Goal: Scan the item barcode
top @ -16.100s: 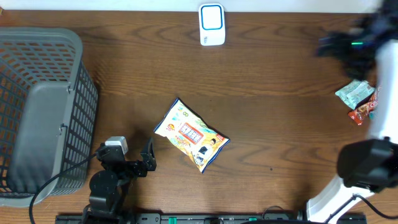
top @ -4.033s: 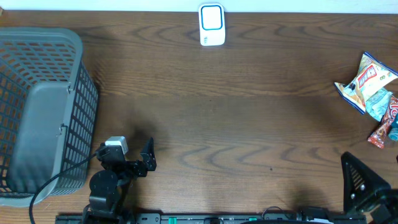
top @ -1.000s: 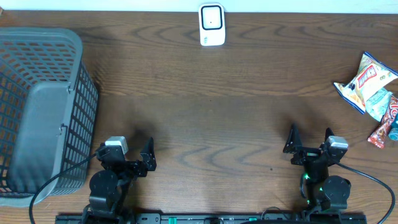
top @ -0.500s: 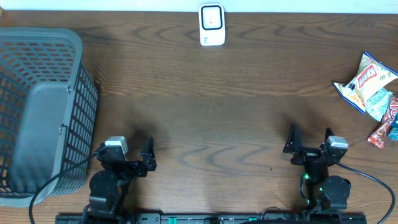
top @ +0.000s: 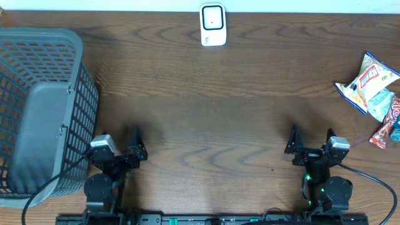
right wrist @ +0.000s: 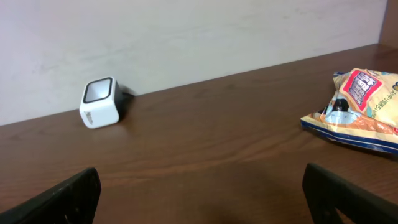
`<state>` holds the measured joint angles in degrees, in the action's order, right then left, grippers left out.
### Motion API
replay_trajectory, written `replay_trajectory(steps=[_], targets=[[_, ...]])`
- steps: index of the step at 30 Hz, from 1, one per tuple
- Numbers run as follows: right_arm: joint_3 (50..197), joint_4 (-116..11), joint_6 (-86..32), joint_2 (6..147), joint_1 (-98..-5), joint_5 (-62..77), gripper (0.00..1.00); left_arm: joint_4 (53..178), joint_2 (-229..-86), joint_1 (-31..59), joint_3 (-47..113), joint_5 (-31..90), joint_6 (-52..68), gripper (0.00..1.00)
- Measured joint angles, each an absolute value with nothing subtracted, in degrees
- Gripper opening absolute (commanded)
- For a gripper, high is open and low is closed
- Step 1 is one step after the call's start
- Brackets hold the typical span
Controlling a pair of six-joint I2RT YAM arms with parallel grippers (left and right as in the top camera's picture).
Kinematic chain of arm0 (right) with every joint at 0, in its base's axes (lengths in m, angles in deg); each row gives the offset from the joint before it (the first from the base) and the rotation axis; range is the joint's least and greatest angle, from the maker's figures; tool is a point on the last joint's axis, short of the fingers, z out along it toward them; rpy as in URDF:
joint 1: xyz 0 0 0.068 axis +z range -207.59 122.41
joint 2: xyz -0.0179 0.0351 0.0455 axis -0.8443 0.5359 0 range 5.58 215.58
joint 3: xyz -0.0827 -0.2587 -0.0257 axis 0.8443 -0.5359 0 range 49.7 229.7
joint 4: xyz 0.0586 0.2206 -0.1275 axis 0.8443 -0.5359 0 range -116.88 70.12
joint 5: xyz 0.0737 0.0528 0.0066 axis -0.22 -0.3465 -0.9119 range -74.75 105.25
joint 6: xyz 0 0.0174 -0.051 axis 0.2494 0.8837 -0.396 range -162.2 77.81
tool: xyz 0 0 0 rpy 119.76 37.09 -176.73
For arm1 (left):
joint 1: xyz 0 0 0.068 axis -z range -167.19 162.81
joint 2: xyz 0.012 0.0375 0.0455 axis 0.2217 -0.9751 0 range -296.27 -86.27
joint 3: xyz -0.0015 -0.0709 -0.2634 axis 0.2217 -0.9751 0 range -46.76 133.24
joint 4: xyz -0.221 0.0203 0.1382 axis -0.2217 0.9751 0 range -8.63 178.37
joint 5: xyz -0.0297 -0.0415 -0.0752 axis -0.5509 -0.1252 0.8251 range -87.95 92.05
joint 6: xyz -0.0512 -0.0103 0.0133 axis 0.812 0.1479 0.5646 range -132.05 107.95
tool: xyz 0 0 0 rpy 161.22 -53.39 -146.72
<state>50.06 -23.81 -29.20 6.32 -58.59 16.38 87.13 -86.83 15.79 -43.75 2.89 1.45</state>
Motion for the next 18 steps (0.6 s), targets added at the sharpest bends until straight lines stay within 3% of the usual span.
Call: replay_trajectory(steps=[18], targets=[[50.1, -23.8, -29.2, 6.3, -58.6, 16.4, 0.99, 84.9, -86.9, 15.8, -44.6, 3.0, -6.3, 0.98]])
